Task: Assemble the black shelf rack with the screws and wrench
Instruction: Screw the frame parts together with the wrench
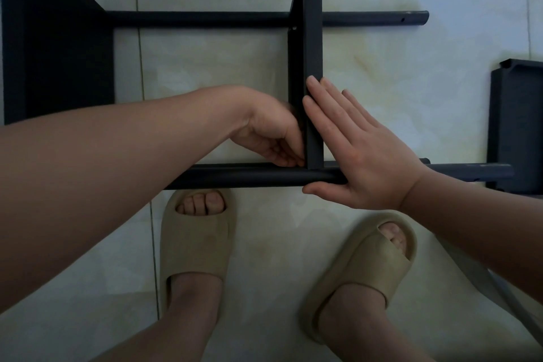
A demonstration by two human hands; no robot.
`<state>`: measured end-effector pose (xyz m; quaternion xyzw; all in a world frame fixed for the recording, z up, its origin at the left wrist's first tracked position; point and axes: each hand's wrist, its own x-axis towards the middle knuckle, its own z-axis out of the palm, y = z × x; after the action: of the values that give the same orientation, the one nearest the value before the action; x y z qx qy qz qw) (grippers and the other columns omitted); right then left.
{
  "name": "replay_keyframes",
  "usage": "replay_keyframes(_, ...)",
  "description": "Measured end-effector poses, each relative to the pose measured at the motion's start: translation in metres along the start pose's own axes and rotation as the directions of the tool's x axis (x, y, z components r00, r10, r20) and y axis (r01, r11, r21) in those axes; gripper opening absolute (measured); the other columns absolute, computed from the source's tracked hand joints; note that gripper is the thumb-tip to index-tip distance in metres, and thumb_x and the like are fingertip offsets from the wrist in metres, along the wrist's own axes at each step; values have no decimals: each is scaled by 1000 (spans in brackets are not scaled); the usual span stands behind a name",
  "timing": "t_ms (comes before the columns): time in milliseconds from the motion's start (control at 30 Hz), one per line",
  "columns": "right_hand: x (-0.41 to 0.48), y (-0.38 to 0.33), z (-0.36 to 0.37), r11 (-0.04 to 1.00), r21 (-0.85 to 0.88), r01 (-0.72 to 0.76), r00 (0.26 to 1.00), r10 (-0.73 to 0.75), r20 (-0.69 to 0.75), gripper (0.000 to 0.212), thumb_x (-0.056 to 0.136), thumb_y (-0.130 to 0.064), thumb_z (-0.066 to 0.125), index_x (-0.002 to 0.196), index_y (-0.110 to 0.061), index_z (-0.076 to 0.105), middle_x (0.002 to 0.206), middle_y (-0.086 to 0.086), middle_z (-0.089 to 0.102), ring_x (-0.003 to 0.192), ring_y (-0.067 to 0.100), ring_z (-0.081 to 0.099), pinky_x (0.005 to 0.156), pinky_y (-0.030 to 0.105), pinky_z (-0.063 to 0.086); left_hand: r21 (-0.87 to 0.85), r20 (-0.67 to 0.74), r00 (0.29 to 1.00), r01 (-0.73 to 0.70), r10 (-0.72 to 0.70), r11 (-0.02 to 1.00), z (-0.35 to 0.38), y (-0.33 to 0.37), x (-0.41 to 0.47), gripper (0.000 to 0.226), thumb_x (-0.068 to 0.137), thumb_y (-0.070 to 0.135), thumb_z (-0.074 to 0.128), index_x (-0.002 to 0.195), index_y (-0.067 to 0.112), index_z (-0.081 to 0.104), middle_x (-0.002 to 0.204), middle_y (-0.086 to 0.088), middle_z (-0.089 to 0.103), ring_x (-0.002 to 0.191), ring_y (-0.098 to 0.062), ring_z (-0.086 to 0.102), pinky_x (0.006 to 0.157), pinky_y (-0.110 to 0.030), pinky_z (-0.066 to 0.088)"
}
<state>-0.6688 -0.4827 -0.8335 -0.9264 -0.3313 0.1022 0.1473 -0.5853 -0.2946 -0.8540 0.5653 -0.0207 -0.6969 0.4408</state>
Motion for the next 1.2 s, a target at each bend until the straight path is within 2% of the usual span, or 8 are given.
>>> replay_keyframes(200,0,0,1,1000,0,-1,1000,1,-1,104,92,-70,51,158,4,18,167,23,9,157,35,5,123,56,21,-13,14,1000,-24,25,1000,-3,-5,1,18,91,-4,59,103,5,69,95,-10,69,87,-18,67,82,-27,54)
replay_keyframes(367,0,1,0,1000,-7,2,1000,-2,-4,104,93,-69,51,158,4,17,168,23,8,157,35,4,123,56,20,196,6,998,61,-63,979,-11,2,-2,16,93,16,65,107,18,73,111,0,75,112,-21,67,101,-40,51)
replay_keyframes(433,0,1,1,1000,-5,2,1000,-2,-5,104,93,-69,51,158,4,17,168,23,8,157,35,5,123,56,20,233,16,995,90,-96,968,-11,5,-1,16,93,17,65,107,18,73,108,1,74,107,-19,67,102,-41,51)
replay_keyframes(567,0,1,1,1000,-8,2,1000,-2,-6,104,92,-69,52,158,4,18,167,23,8,157,35,5,123,56,20,180,29,995,91,-98,980,-9,3,3,18,93,10,62,109,14,69,103,-2,69,96,-18,60,92,-34,51)
replay_keyframes(800,0,1,1,1000,-7,6,1000,-6,-10,104,93,-70,50,159,4,17,168,23,8,157,35,5,124,56,20,148,47,993,101,-109,984,-11,2,-1,30,93,13,61,123,10,68,107,-1,69,98,-18,60,96,-39,50)
replay_keyframes(900,0,1,1,1000,-10,4,1000,-4,-11,104,93,-70,49,159,4,17,168,22,8,157,35,5,124,56,20,164,44,993,101,-110,981,-11,1,-2,23,95,20,60,114,18,72,107,1,72,97,-17,65,100,-44,50)
replay_keyframes(1033,0,1,1,1000,-12,4,1000,-4,-9,104,93,-70,50,158,4,17,168,23,8,157,35,5,123,56,21,157,17,998,50,-54,986,-6,-3,1,12,92,13,63,98,18,73,100,-1,72,92,-18,65,102,-43,49)
replay_keyframes(1200,0,1,1,1000,-9,5,1000,-5,-8,104,93,-71,49,158,4,17,168,23,8,157,35,5,124,56,20,156,28,999,33,-38,987,-9,-2,1,15,91,8,64,100,17,72,96,1,71,95,-18,59,103,-40,48)
